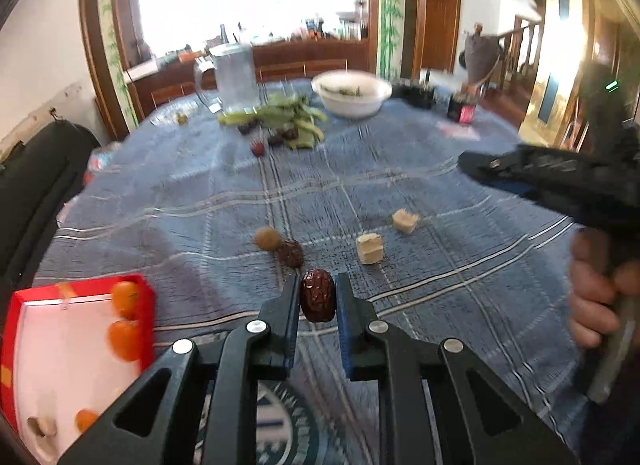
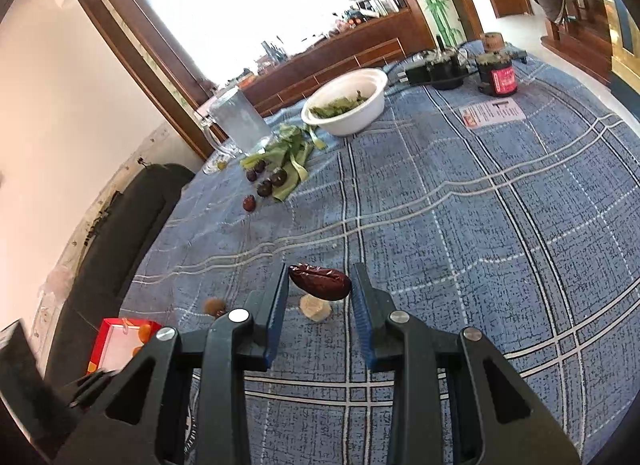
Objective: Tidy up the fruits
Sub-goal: 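Grasp a dark red date with the right gripper while the left grasps another date, then carry the date in the right gripper over the tray while the left carries its date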
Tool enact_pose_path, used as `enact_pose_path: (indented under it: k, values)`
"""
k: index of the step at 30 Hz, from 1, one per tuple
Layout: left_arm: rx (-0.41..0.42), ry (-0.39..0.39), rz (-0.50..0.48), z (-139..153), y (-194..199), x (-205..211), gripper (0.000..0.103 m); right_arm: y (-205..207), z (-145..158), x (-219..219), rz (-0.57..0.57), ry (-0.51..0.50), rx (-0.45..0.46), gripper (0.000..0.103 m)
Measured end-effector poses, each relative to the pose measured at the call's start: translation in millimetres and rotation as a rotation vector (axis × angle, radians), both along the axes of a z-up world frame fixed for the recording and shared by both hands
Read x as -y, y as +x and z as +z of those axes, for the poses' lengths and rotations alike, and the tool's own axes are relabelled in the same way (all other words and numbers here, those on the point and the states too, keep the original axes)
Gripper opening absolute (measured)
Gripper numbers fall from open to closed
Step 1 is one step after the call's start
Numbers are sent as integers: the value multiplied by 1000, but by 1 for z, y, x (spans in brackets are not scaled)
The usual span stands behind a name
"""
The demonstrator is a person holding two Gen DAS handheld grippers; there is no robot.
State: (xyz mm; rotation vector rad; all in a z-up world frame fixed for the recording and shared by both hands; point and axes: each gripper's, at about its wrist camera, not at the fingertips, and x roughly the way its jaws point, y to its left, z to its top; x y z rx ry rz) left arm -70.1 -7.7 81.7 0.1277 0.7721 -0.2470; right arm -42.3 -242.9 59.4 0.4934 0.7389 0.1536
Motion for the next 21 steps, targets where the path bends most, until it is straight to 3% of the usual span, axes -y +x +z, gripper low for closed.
enact_pose_path:
  k: [7, 12, 21]
  values:
    - [66, -2, 100, 19, -35, -48, 16, -11, 12, -5, -1, 2, 105, 33]
    - [63, 15, 188, 16, -42, -80, 16, -8, 7, -9, -3, -23, 91, 33]
    - [64, 10, 235, 8, -54, -105, 16, -5, -3, -7, -38, -56, 76, 33]
